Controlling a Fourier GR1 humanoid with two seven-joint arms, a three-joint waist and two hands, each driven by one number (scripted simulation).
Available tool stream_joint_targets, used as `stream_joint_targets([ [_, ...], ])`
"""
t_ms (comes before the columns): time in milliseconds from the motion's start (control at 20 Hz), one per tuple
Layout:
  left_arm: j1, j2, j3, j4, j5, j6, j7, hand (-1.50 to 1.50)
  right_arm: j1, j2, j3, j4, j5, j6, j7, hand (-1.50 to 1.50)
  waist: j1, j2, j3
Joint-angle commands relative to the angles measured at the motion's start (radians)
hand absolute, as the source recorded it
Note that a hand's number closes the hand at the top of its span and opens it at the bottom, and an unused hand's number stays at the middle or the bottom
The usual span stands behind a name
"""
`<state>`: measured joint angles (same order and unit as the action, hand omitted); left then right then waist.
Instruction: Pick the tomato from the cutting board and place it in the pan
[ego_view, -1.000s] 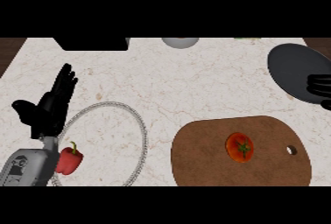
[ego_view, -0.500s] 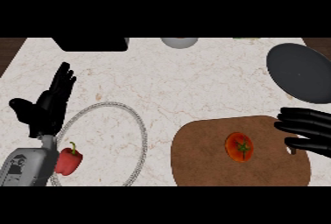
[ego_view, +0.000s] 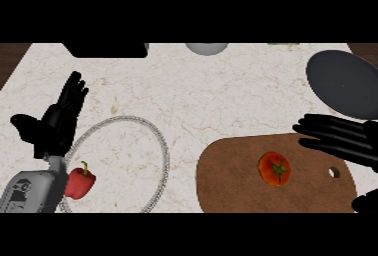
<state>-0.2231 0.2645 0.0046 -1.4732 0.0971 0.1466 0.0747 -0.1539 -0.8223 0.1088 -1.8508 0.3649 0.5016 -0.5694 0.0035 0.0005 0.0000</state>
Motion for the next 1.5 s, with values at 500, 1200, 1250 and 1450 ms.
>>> stream_joint_targets([
  [500, 0.054, -0.014, 0.031, -0.051, -0.022, -0.056, -0.006, 0.00, 0.001, 0.126, 0.113, -0.016, 0.247, 0.038, -0.005, -1.50, -0.002, -0.002, 0.000],
  [1200, 0.013, -0.031, 0.067, 0.002, -0.039, -0.073, 0.001, 0.00, -0.066, 0.202, 0.192, 0.055, 0.565, 0.003, 0.038, -1.50, 0.000, -0.001, 0.000],
  [1250, -0.031, -0.020, 0.080, -0.007, -0.038, -0.062, 0.037, 0.00, -0.037, 0.166, 0.170, 0.086, 0.591, -0.042, -0.005, -1.50, -0.002, -0.001, 0.000],
  [1450, -0.008, -0.036, 0.091, 0.038, -0.049, -0.082, -0.029, 0.00, -0.028, 0.254, 0.207, 0.088, 0.646, -0.013, 0.013, -1.50, -0.003, 0.000, 0.000],
])
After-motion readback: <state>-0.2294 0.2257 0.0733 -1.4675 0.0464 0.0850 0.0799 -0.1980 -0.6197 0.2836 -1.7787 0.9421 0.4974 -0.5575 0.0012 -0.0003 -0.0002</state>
